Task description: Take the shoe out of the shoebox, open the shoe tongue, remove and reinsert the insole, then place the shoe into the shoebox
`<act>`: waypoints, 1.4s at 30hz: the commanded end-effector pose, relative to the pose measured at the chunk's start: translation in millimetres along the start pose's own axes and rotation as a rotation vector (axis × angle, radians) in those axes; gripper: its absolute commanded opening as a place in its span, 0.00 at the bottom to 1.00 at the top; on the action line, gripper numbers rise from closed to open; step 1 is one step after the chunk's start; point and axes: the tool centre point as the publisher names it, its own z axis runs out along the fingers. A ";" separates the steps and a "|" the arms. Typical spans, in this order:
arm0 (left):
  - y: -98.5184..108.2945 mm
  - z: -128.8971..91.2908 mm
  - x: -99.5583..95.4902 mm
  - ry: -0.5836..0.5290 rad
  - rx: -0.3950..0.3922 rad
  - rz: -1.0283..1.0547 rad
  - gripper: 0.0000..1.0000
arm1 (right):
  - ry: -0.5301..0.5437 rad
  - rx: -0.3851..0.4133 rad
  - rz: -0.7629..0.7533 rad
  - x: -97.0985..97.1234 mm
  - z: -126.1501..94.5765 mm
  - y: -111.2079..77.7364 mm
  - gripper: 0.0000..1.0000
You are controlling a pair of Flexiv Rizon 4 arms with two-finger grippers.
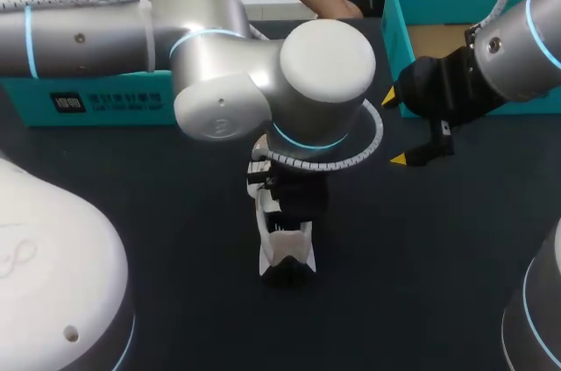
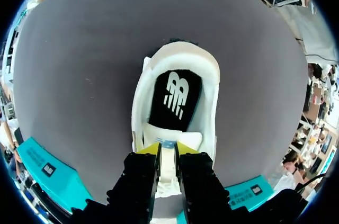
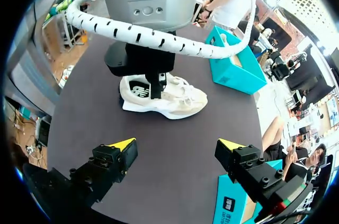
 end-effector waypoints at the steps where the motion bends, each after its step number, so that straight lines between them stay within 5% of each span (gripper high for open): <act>1: 3.1 -22.1 21.8 0.019 0.026 -0.137 0.21 | -0.002 0.002 0.001 0.8 1.2 0.3 1.00; 3: 4.8 -30.6 33.5 0.066 0.016 -0.277 0.16 | -0.002 0.002 0.001 0.8 1.2 0.3 1.00; 5: 4.5 -37.6 44.4 0.048 0.067 -0.424 0.24 | -0.002 0.002 0.001 0.8 1.2 0.3 1.00; 6: 1.9 -40.5 48.8 0.040 0.111 -0.426 0.39 | -0.002 0.002 0.001 0.8 1.2 0.3 1.00; 7: 1.9 -40.5 48.8 0.040 0.111 -0.426 0.80 | -0.002 0.002 0.001 0.8 1.2 0.3 1.00; 8: 1.9 -40.5 48.8 0.040 0.111 -0.426 1.00 | -0.002 0.002 0.001 0.8 1.2 0.3 1.00; 20: 1.9 -40.5 48.8 0.040 0.111 -0.426 1.00 | -0.002 0.002 0.001 0.8 1.2 0.3 1.00; 22: -10.0 -46.5 47.2 0.092 0.097 -0.600 1.00 | -0.002 0.002 0.001 0.8 1.2 0.3 1.00; 23: -14.0 -49.9 49.9 0.062 0.167 -0.663 1.00 | -0.002 0.002 0.001 0.8 1.2 0.3 1.00; 28: -37.9 -60.5 60.1 0.083 0.222 -1.095 1.00 | -0.002 0.002 0.001 0.8 1.2 0.3 1.00; 31: -53.8 -61.4 58.9 0.089 0.157 -1.281 1.00 | -0.002 0.002 0.001 0.8 1.2 0.3 1.00; 42: -76.4 -58.8 48.5 -0.024 0.136 -1.433 1.00 | -0.002 0.002 0.001 0.8 1.2 0.3 1.00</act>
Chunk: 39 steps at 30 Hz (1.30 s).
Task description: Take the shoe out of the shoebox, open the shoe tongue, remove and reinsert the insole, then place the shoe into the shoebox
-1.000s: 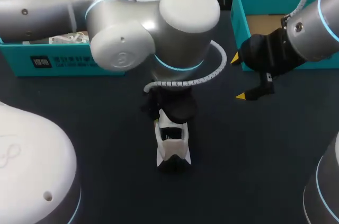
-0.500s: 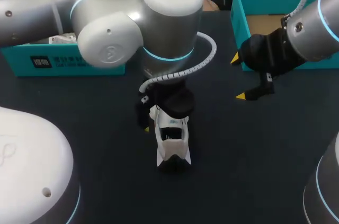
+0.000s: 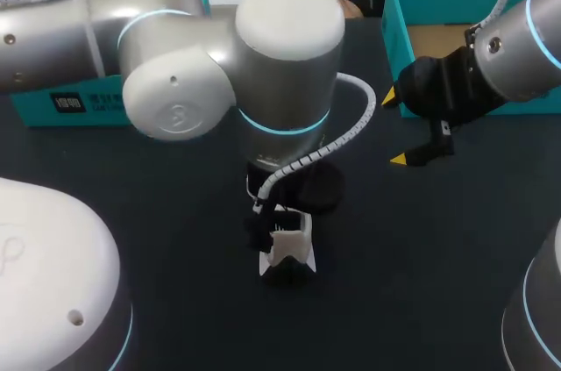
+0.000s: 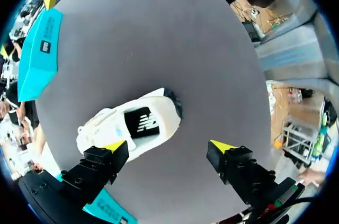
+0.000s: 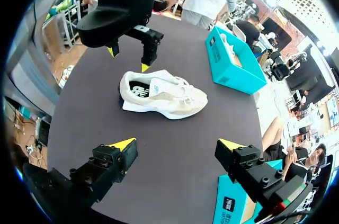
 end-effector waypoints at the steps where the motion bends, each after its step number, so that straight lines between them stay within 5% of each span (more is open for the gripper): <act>1: -4.1 6.9 6.3 -0.092 0.044 -0.359 1.00 | -0.002 0.003 0.001 0.8 1.2 0.3 1.00; 26: -35.3 78.0 2.1 0.029 0.032 -0.258 1.00 | -0.002 0.003 0.001 0.8 1.2 0.3 1.00; 31: -31.7 87.1 6.9 0.054 0.032 -0.259 0.87 | -0.002 0.003 0.001 0.8 1.2 0.3 1.00; 34: -29.2 91.2 9.5 0.067 0.034 -0.259 0.73 | -0.002 0.003 0.001 0.8 1.2 0.3 1.00; 36: -28.1 93.2 9.9 0.073 0.033 -0.261 0.53 | -0.002 0.003 0.001 0.8 1.2 0.3 1.00; 39: -28.1 94.0 10.3 0.080 0.037 -0.263 0.44 | -0.002 0.003 0.001 0.8 1.2 0.3 1.00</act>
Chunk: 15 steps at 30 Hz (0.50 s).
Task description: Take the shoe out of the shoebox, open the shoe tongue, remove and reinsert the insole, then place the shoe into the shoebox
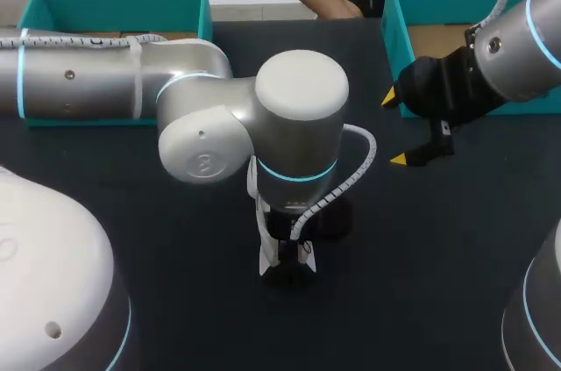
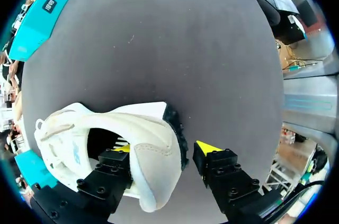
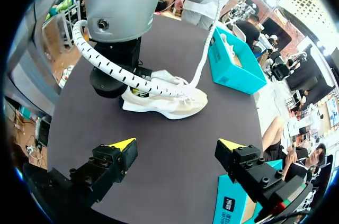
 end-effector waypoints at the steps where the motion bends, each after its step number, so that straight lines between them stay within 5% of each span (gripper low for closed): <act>1: 1.4 4.5 -0.9 0.010 0.007 -0.001 0.37 | -0.002 0.003 0.001 0.8 1.2 0.3 1.00; 4: 2.0 9.1 -1.4 0.035 0.018 0.002 0.22 | -0.002 0.003 0.001 0.8 1.2 0.3 1.00; 5: 2.2 9.9 -1.5 0.037 0.017 0.003 0.04 | -0.002 0.003 0.001 0.8 1.2 0.3 1.00; 6: 2.2 11.0 -1.4 0.048 0.026 0.007 0.00 | -0.002 0.003 0.001 0.8 1.2 0.3 1.00; 12: 9.0 2.9 4.4 0.129 0.091 0.022 0.00 | -0.002 0.003 0.001 0.8 1.2 0.3 1.00; 15: 13.4 -22.0 9.4 0.191 0.031 0.009 0.00 | -0.002 0.003 0.001 0.8 1.2 0.3 1.00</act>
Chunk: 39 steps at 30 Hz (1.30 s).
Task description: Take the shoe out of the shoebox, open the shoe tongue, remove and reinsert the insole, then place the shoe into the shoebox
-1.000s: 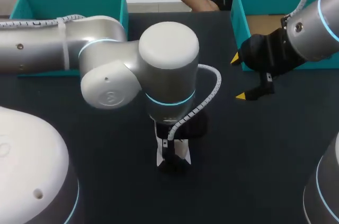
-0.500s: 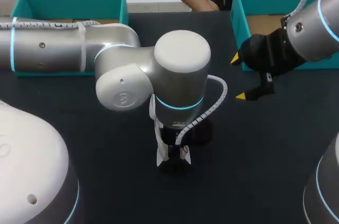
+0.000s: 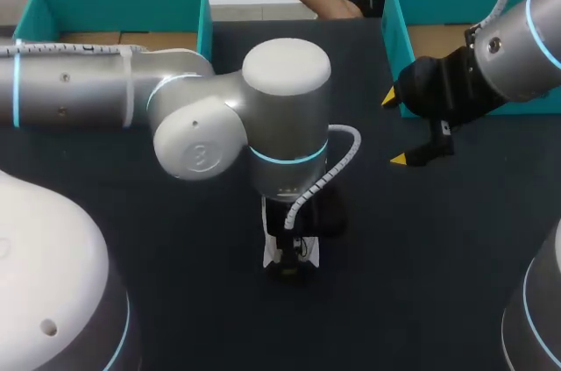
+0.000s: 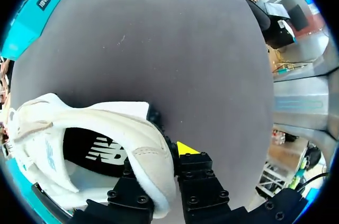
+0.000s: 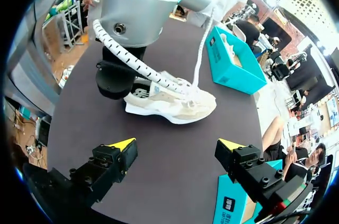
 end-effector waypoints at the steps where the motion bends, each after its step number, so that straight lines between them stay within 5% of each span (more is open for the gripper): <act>1: 14.0 -37.4 5.9 0.074 -0.062 -0.030 0.00 | -0.002 0.003 0.001 0.8 1.2 0.3 1.00; 6: 27.8 -94.6 22.1 0.061 -0.128 -0.063 0.00 | -0.002 0.003 0.001 0.8 1.2 0.3 1.00; 15: 54.2 -185.8 36.5 0.006 -0.108 -0.042 0.00 | -0.002 0.003 0.001 0.8 1.2 0.3 1.00; 31: 54.2 -185.8 36.5 0.006 -0.108 -0.042 0.00 | -0.002 0.003 0.001 0.8 1.2 0.3 1.00; 34: 78.3 -189.3 22.9 0.113 -0.056 0.026 0.00 | -0.002 0.003 0.001 0.8 1.2 0.3 1.00; 39: 134.2 -194.2 -8.3 0.113 -0.027 0.037 0.00 | -0.002 0.003 0.001 0.8 1.2 0.3 1.00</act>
